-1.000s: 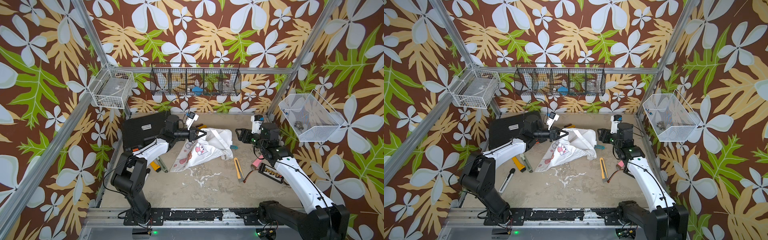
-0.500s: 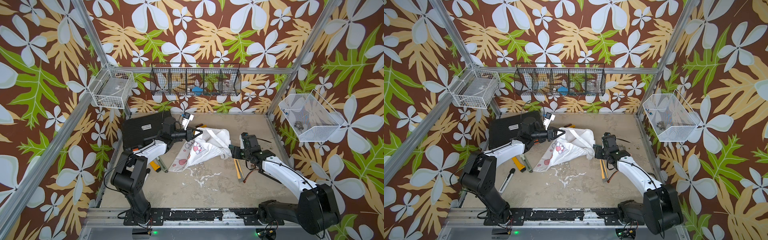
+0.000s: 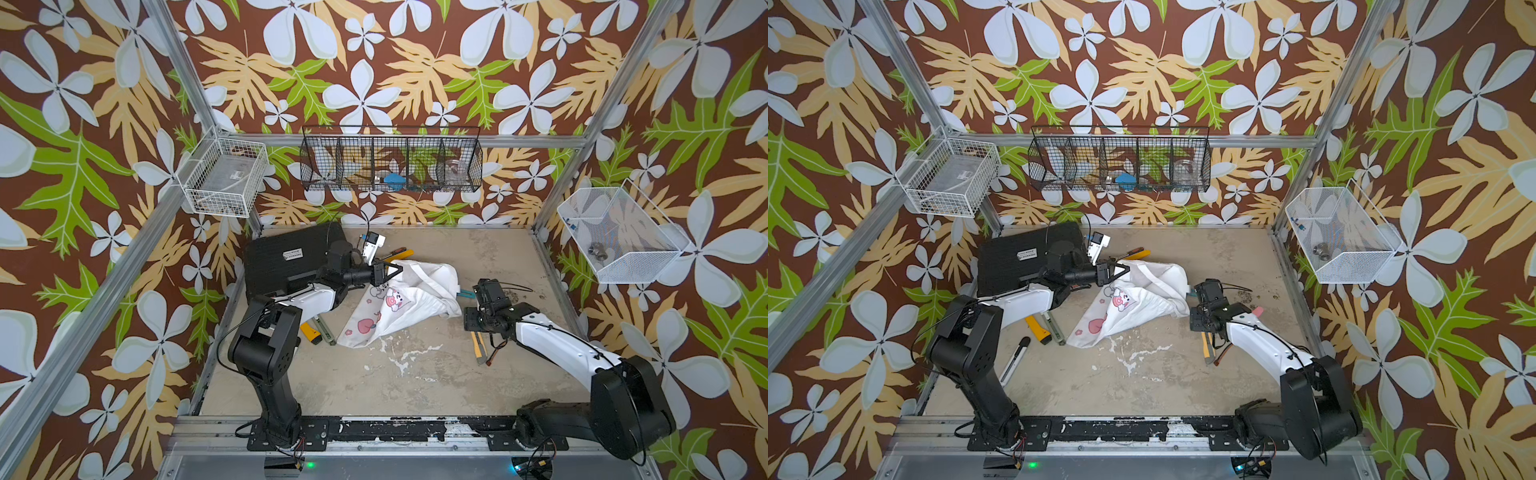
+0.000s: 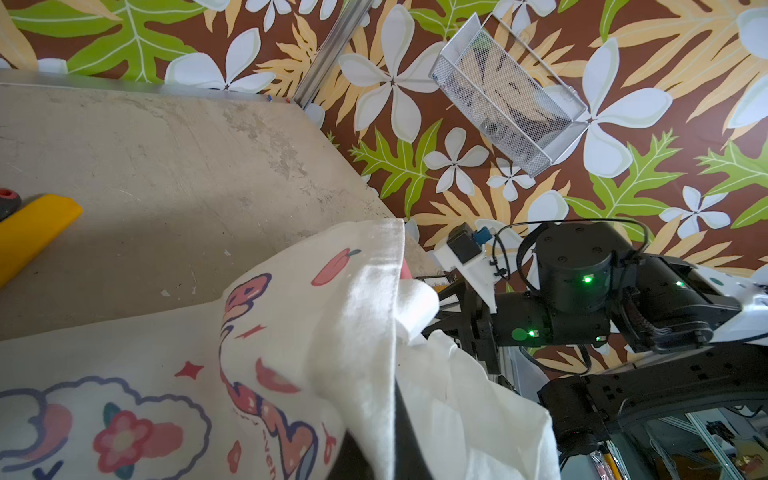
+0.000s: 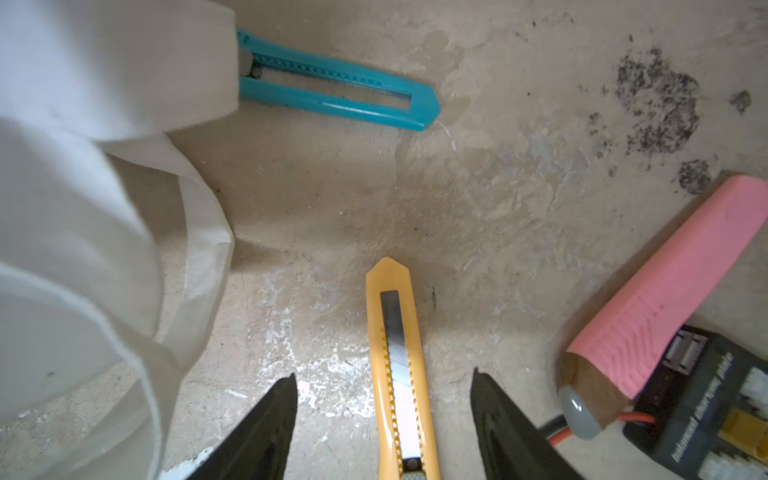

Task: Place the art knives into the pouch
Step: Pick up the utility knife at the center of the board.

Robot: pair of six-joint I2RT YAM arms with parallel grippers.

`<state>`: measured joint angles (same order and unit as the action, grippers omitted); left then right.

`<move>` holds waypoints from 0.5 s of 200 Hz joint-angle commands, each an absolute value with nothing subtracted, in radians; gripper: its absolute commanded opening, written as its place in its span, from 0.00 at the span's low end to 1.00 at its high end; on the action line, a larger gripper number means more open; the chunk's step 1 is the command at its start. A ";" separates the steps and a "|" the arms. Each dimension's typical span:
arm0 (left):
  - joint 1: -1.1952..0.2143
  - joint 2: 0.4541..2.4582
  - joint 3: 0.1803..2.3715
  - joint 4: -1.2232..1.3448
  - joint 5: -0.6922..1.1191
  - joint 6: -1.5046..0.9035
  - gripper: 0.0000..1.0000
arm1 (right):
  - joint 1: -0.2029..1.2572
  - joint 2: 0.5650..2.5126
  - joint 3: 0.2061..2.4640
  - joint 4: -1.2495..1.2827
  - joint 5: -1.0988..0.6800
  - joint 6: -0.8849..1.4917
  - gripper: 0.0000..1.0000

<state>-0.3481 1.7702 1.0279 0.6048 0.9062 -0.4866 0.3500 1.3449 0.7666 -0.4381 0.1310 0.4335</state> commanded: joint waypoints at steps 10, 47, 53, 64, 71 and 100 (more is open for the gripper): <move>-0.344 1.733 1.027 0.756 0.928 -0.574 0.00 | 0.355 1.381 0.766 -0.458 0.155 0.448 0.69; -0.345 1.734 1.053 0.753 0.928 -0.583 0.00 | 0.360 1.423 0.753 -0.449 0.137 0.453 0.67; -0.345 1.737 1.053 0.756 0.927 -0.583 0.00 | 0.359 1.432 0.753 -0.449 0.136 0.454 0.67; -0.344 1.742 1.051 0.756 0.925 -0.584 0.00 | 0.360 1.448 0.753 -0.447 0.141 0.455 0.66; -0.344 1.746 1.051 0.757 0.925 -0.583 0.00 | 0.360 1.459 0.755 -0.450 0.143 0.456 0.65; -0.340 1.749 1.043 0.756 0.924 -0.578 0.00 | 0.360 1.507 0.749 -0.440 0.112 0.456 0.56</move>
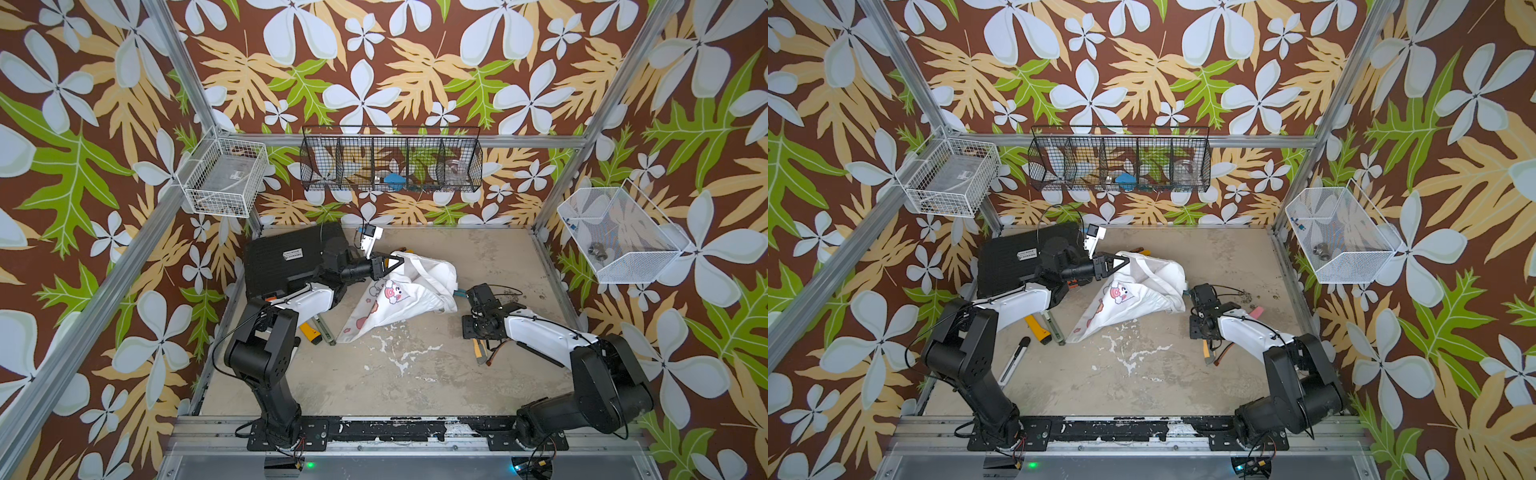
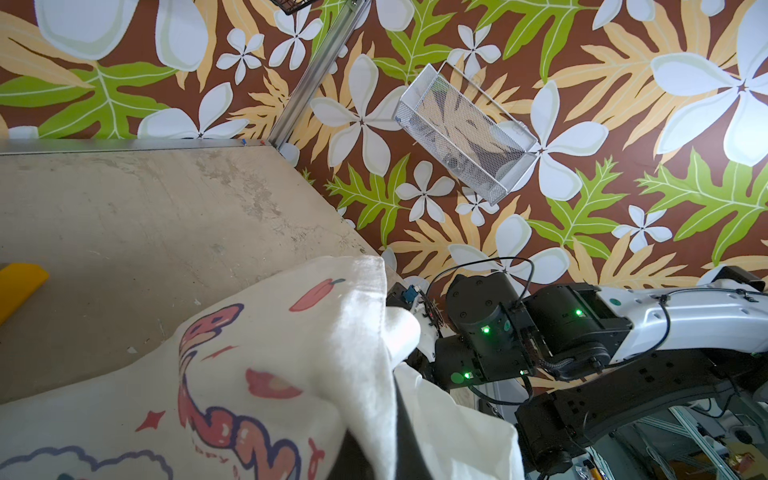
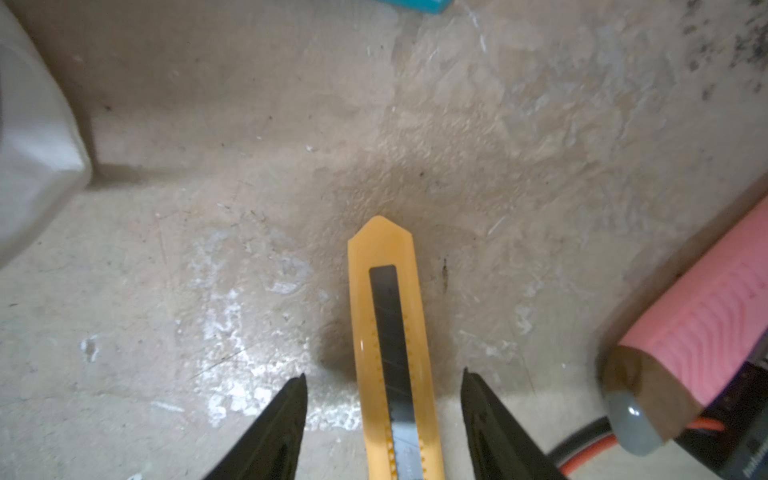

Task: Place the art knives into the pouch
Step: Pick up the utility knife at the center of the board.

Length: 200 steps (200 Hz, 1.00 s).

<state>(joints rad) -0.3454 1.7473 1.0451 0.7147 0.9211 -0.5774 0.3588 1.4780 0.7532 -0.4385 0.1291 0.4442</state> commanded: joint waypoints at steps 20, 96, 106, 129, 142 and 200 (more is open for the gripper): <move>-0.336 1.749 1.042 0.756 0.926 -0.581 0.00 | 0.360 1.534 0.736 -0.424 0.079 0.457 0.45; -0.330 1.760 1.038 0.749 0.928 -0.572 0.00 | 0.363 1.424 0.757 -0.466 0.070 0.460 0.10; -0.330 1.761 1.042 0.731 0.927 -0.560 0.00 | 0.366 1.384 0.780 -0.492 0.078 0.459 0.09; -0.330 1.767 1.047 0.712 0.924 -0.542 0.00 | 0.367 1.292 0.841 -0.546 0.084 0.453 0.09; -0.330 1.773 1.050 0.705 0.928 -0.536 0.00 | 0.368 1.250 0.874 -0.572 0.071 0.447 0.09; -0.330 1.786 1.046 0.702 0.978 -0.515 0.00 | 0.368 1.164 1.021 -0.595 0.001 0.403 0.09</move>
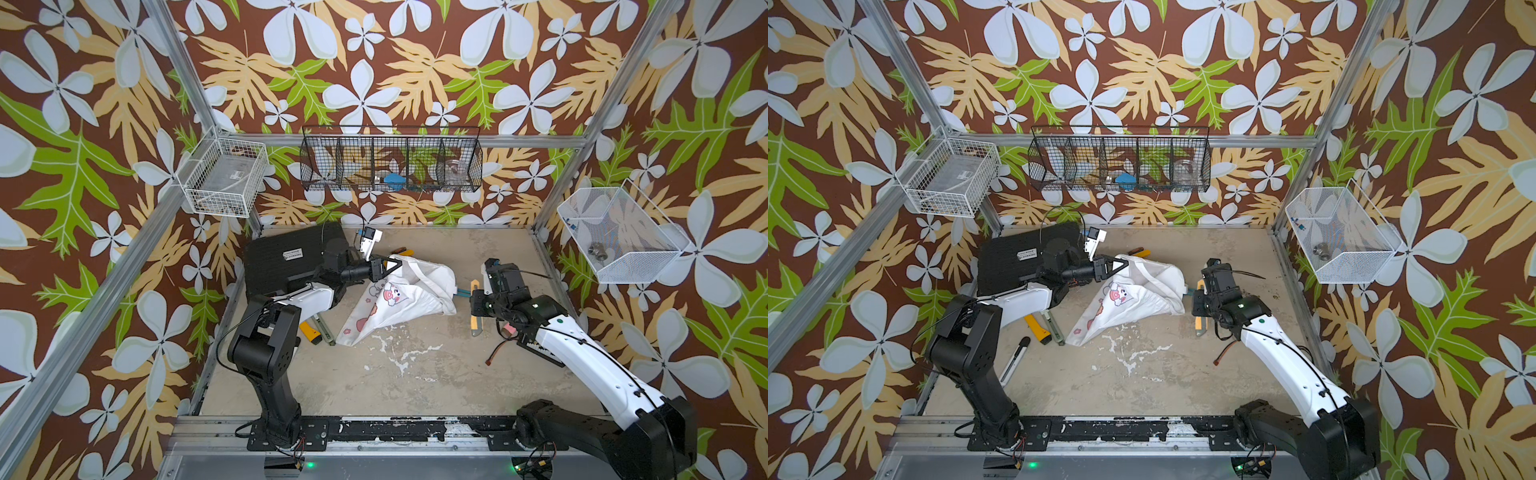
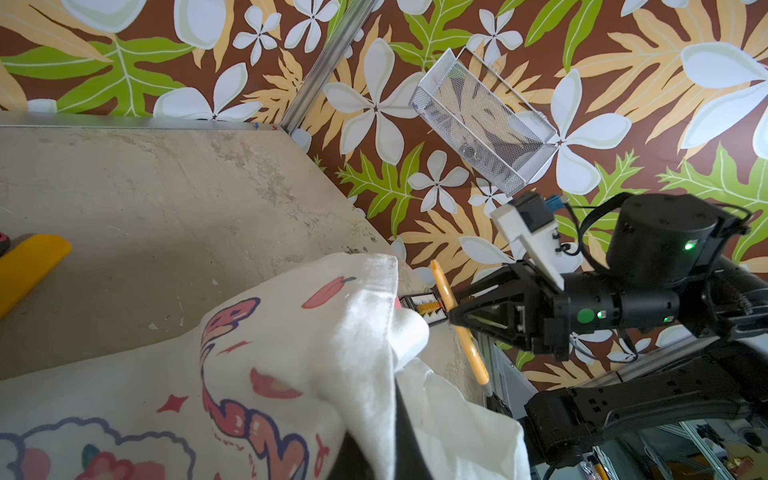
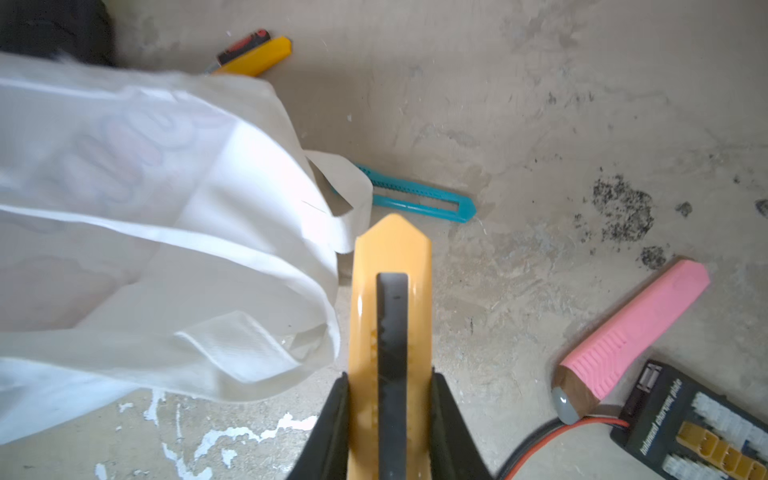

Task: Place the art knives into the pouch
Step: Pick up the utility knife at the center of the board, then place the utility knife in the pouch.

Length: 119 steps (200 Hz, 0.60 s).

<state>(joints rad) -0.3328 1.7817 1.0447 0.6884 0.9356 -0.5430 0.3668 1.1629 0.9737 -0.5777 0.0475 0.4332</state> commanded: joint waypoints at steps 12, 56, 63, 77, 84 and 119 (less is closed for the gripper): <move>-0.332 1.789 1.040 0.718 1.003 -0.514 0.00 | 0.368 1.178 1.048 -0.587 -0.015 0.394 0.09; -0.345 1.793 1.008 0.845 1.077 -0.580 0.00 | 0.367 1.257 1.108 -0.532 -0.051 0.353 0.09; -0.347 1.795 1.008 0.857 1.081 -0.590 0.00 | 0.369 1.271 1.120 -0.542 -0.067 0.348 0.09; -0.350 1.799 1.008 0.885 1.089 -0.612 0.00 | 0.368 1.276 1.113 -0.550 -0.103 0.344 0.09; -0.351 1.802 1.009 0.890 1.091 -0.616 0.00 | 0.369 1.266 1.094 -0.546 -0.125 0.344 0.09; -0.351 1.826 1.030 0.887 1.085 -0.623 0.00 | 0.375 1.151 0.988 -0.560 -0.189 0.345 0.09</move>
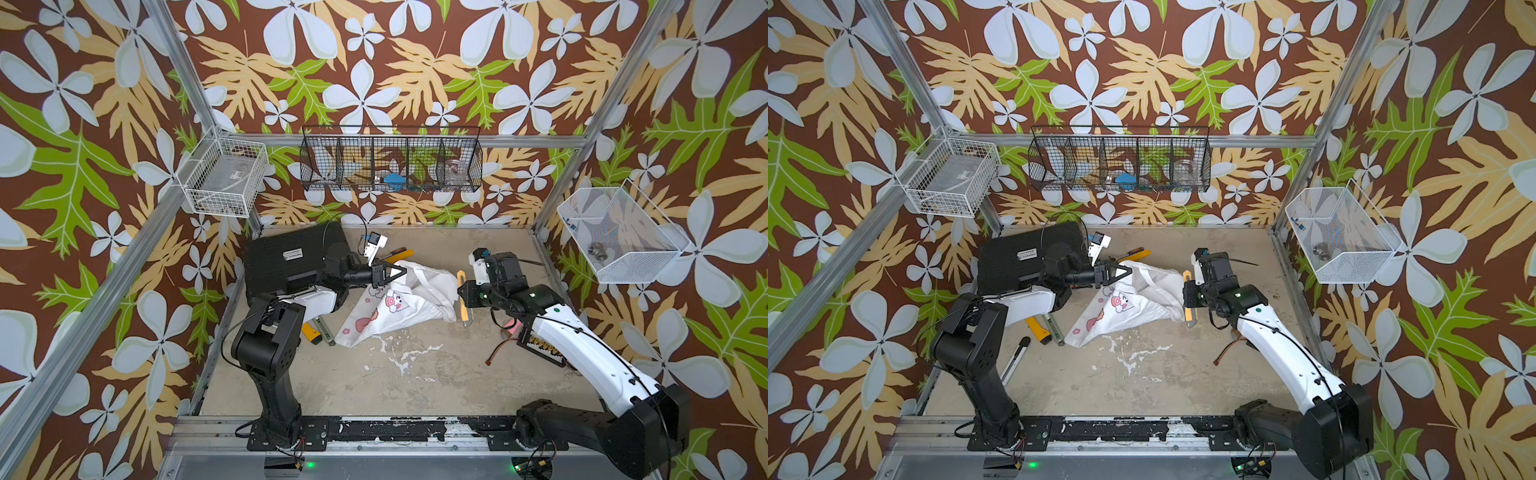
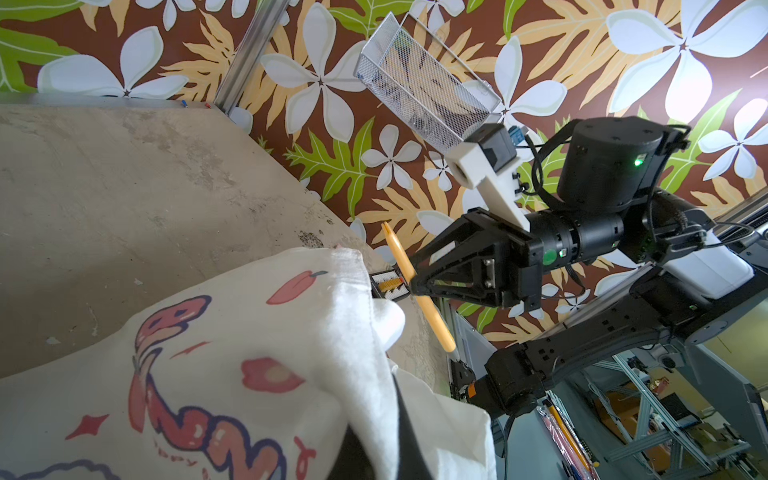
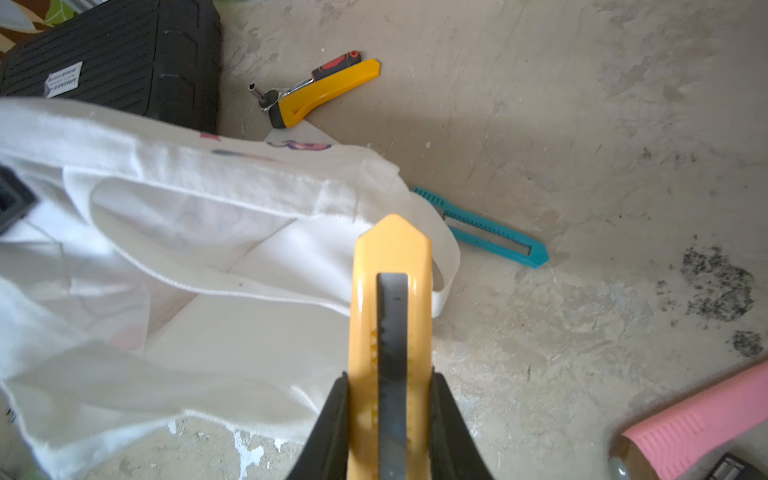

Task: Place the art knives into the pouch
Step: Place the utility knife in the pouch.

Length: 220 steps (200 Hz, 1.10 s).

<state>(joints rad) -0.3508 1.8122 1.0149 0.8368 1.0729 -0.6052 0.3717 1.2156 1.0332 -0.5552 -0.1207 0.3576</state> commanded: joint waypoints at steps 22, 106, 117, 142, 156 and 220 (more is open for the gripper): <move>-0.351 1.835 1.037 0.888 1.088 -0.625 0.00 | 0.380 1.091 0.941 -0.571 -0.256 0.348 0.09; -0.390 1.808 1.005 0.917 1.191 -0.590 0.00 | 0.503 1.138 0.927 -0.546 -0.424 0.365 0.09; -0.396 1.804 1.000 0.916 1.207 -0.582 0.00 | 0.519 1.141 0.924 -0.552 -0.429 0.363 0.09; -0.406 1.804 0.994 0.911 1.221 -0.572 0.00 | 0.536 1.147 0.917 -0.552 -0.460 0.358 0.09; -0.414 1.804 0.988 0.913 1.225 -0.568 0.00 | 0.541 1.165 0.926 -0.544 -0.479 0.358 0.09; -0.446 1.787 0.965 0.916 1.246 -0.543 0.00 | 0.554 1.339 1.019 -0.490 -0.548 0.356 0.09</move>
<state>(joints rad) -0.4423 1.7988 0.9741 0.8715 1.2205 -0.5697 0.5533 1.2949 0.9863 -0.5426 -0.5224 0.3595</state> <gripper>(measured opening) 0.058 0.257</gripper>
